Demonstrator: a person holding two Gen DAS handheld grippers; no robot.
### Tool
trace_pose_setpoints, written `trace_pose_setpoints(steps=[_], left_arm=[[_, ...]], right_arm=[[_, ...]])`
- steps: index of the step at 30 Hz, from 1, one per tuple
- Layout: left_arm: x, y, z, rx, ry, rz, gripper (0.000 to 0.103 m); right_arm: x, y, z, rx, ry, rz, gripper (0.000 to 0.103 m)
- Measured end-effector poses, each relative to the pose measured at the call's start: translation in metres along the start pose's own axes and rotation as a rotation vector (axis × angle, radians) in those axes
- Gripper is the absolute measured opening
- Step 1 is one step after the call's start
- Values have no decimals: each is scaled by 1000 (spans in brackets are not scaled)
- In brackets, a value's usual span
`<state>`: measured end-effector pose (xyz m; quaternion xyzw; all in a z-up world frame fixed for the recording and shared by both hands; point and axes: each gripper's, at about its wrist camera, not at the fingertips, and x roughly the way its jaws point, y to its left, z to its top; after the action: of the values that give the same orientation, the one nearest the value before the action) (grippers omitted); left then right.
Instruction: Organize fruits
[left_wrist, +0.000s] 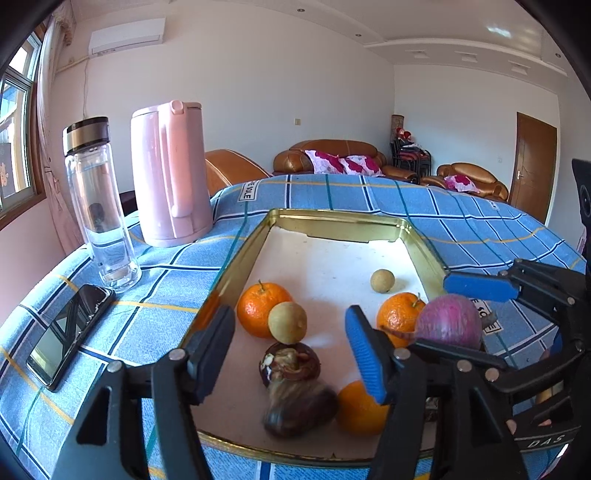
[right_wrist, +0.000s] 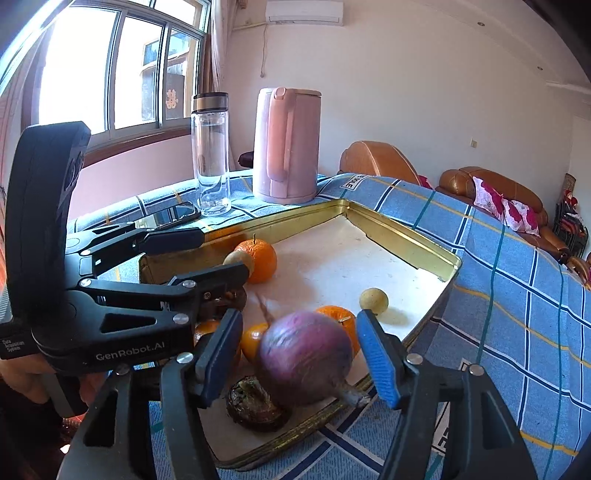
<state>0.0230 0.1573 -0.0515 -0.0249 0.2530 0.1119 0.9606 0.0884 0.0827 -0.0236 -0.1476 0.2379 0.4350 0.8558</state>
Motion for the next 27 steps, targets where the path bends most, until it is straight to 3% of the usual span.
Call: trace_pose_setpoints(steps=[8,12,27], left_arm=[[-17,2,4,-6,-58,15,78],[-28,4,6,-24,-103,26,94],[-51,0,13,-34,-166,28,102]], right_arm=[[-13,1,-2,5,-42,-48,73],[-22,0,-5,20,-68,-96,75],[-70,-6,-5,45,-184,-253,81]])
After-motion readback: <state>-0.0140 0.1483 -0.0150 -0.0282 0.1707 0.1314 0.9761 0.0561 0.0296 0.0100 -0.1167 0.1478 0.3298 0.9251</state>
